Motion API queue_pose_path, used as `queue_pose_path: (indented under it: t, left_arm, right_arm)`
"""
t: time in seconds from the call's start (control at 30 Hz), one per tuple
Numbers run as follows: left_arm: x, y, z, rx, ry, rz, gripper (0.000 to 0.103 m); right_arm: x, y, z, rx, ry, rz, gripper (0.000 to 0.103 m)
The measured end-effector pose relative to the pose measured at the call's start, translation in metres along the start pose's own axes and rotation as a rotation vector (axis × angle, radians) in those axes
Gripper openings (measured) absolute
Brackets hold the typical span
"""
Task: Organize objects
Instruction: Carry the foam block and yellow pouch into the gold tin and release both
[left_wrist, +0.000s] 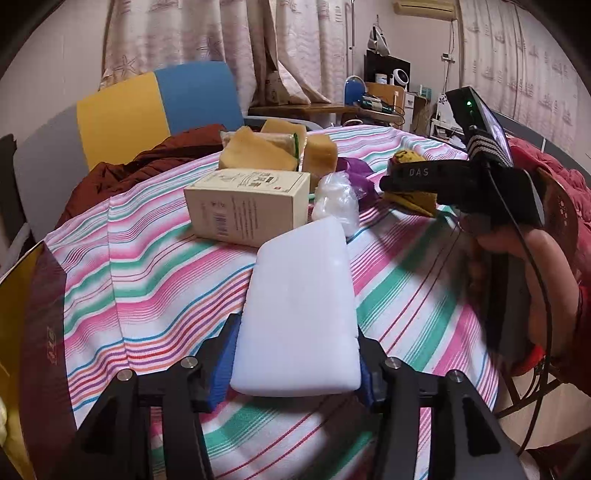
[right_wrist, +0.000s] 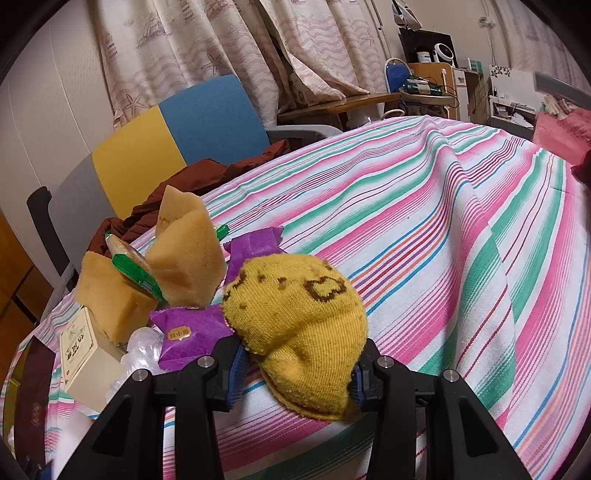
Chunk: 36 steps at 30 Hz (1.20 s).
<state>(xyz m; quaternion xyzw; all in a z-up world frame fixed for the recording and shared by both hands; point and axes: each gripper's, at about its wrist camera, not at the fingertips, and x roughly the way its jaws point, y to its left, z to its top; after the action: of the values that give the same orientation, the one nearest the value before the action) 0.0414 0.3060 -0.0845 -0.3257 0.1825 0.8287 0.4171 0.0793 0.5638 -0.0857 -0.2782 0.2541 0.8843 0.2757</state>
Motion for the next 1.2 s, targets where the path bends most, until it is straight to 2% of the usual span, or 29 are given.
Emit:
queue_pose_path:
  t: [0.17, 0.33, 0.43, 0.57, 0.6, 0.73, 0.8, 0.93, 1.13, 1.2]
  left_arm:
    - [0.005, -0.003, 0.006, -0.003, 0.033, -0.057, 0.061]
    - [0.006, -0.001, 0.013, -0.033, 0.032, -0.13, 0.063]
    - [0.013, 0.001, 0.017, -0.051, 0.044, -0.125, 0.063]
    - [0.016, 0.003, 0.013, -0.051, 0.012, -0.101, 0.062]
    - [0.015, 0.003, 0.012, -0.049, 0.006, -0.101, 0.058]
    - [0.01, 0.002, 0.006, -0.055, -0.027, -0.074, 0.058]
    - [0.008, 0.005, 0.005, -0.075, -0.035, -0.079, 0.058]
    - [0.007, 0.014, 0.004, -0.119, -0.038, -0.098, 0.058]
    - [-0.002, 0.019, -0.002, -0.172, -0.012, -0.097, 0.058]
    - [-0.013, 0.024, -0.008, -0.22, -0.011, -0.127, 0.058]
  right_arm:
    - [0.0, 0.0, 0.0, -0.001, 0.0, -0.001, 0.045]
    - [0.0, 0.0, 0.0, -0.001, 0.0, -0.002, 0.045]
    - [0.0, 0.0, 0.0, -0.002, 0.001, -0.004, 0.045]
    - [0.0, 0.0, 0.0, -0.002, 0.001, -0.006, 0.045]
    - [0.0, 0.0, 0.0, -0.003, 0.001, -0.006, 0.045]
    - [-0.001, 0.002, -0.001, -0.013, -0.003, -0.019, 0.043]
    - [-0.006, 0.005, -0.002, -0.026, -0.024, -0.031, 0.039]
    - [-0.02, 0.007, -0.006, -0.047, -0.072, -0.018, 0.038]
    - [-0.027, 0.006, -0.018, -0.029, -0.02, -0.02, 0.037]
    - [-0.033, 0.015, -0.022, -0.07, -0.017, -0.024, 0.037]
